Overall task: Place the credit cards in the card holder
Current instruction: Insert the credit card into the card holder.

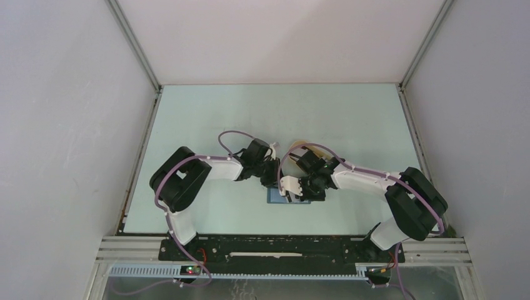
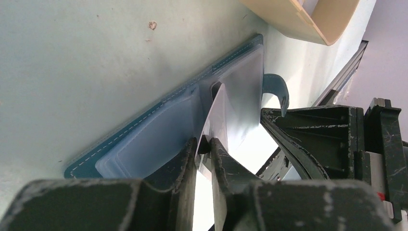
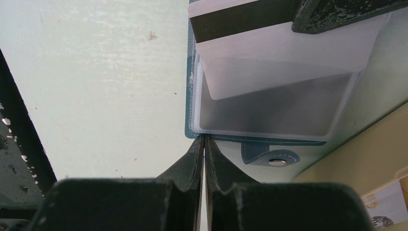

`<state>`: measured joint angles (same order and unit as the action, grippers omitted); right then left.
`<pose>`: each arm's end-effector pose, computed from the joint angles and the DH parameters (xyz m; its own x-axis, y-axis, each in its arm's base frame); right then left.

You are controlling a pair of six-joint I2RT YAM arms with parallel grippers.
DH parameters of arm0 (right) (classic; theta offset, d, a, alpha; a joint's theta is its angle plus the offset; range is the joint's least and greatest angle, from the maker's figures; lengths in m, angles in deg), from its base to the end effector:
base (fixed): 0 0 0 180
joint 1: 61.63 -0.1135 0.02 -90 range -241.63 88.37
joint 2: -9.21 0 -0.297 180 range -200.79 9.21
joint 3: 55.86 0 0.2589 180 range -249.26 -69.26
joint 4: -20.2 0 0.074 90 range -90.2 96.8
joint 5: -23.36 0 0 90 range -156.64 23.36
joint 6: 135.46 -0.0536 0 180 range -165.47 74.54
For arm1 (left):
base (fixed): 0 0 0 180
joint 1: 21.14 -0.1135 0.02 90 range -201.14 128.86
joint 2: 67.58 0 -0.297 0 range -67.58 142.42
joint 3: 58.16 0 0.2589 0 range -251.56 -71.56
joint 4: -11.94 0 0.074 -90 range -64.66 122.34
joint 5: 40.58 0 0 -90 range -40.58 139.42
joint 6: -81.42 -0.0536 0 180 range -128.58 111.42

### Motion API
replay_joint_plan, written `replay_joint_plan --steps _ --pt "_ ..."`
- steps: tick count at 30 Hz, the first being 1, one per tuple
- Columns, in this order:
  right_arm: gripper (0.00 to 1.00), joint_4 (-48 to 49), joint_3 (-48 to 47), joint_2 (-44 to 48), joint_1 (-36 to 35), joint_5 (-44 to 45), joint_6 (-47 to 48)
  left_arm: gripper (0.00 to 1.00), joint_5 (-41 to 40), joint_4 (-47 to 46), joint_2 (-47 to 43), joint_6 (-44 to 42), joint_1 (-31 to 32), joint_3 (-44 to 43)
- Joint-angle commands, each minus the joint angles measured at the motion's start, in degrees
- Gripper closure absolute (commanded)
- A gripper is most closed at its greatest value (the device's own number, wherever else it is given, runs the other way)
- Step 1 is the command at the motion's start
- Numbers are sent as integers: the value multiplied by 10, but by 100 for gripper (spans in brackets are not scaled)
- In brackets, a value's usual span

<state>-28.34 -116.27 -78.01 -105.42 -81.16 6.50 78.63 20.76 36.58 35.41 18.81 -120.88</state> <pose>0.1845 0.1955 0.1716 0.1333 -0.9284 -0.3469 -0.9911 -0.1237 -0.0497 0.2622 -0.2538 0.1372 -0.9795 0.0297 -0.1993 0.1659 0.6802 -0.7140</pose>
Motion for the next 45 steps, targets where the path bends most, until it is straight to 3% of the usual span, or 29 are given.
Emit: replay_joint_plan --steps 1,24,37,45 --pt "90 0 -12 8 -13 -16 -3 77 -9 79 24 -31 5 -14" --pt "90 5 -12 17 -19 -13 -9 66 -20 92 7 -33 -8 -12" --pt "74 13 -12 76 11 -28 -19 69 -17 72 4 -28 -14 -1" --pt "78 58 -12 96 12 -83 -51 67 -5 49 2 -20 -14 11"
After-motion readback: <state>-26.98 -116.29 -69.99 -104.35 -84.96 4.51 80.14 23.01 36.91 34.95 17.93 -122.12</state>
